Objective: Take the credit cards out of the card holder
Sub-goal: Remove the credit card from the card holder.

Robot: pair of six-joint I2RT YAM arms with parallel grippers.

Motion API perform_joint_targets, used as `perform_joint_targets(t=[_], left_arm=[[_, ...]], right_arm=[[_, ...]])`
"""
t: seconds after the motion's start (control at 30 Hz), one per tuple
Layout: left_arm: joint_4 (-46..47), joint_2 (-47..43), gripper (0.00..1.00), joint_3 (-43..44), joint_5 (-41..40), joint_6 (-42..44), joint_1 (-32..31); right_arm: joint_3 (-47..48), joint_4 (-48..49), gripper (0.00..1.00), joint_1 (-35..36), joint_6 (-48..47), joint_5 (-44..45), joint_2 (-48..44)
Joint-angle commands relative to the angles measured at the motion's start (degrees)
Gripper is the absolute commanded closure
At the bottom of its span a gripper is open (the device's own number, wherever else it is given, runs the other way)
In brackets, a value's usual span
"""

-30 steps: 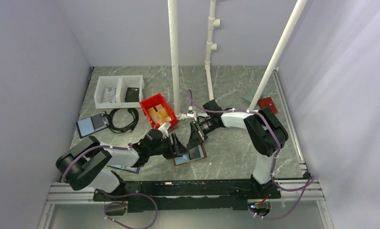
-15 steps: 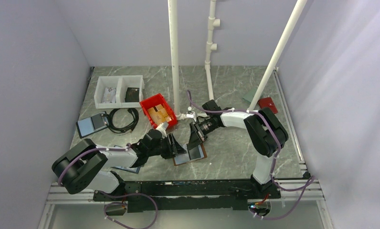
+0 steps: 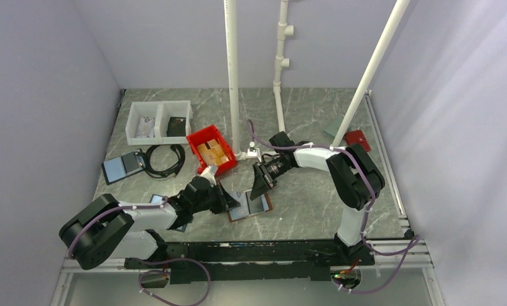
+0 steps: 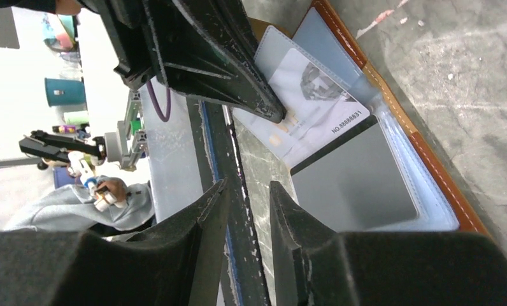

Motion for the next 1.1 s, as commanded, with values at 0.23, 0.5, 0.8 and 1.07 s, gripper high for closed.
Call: perform_joint_targets(t=[0.23,0.5,0.8,1.07], left_arm=[[11.13,-7.98,1.0,-4.25,1.6,3.44,0.32],[19.91,-8.86,1.0,-5.78,5.35,2.96,0.32],[28.5,-6.58,1.0,-6.98,7.55,1.61,0.43],[32.33,-4.37,1.0,-6.67,8.15,0.26,0.39]], right_arm=[[3.25,-4.65,0.66,-0.13,-9.11,-5.29,-0.52],[2.85,-3.21,0.66,-0.47,-7.22,-2.03,-0.44],[2.32,-2.32,0.65,-1.97,-6.19,-2.7,-0.97],[2.04,-1.65,0.65,-1.95,-5.73,-9.77,-1.57]])
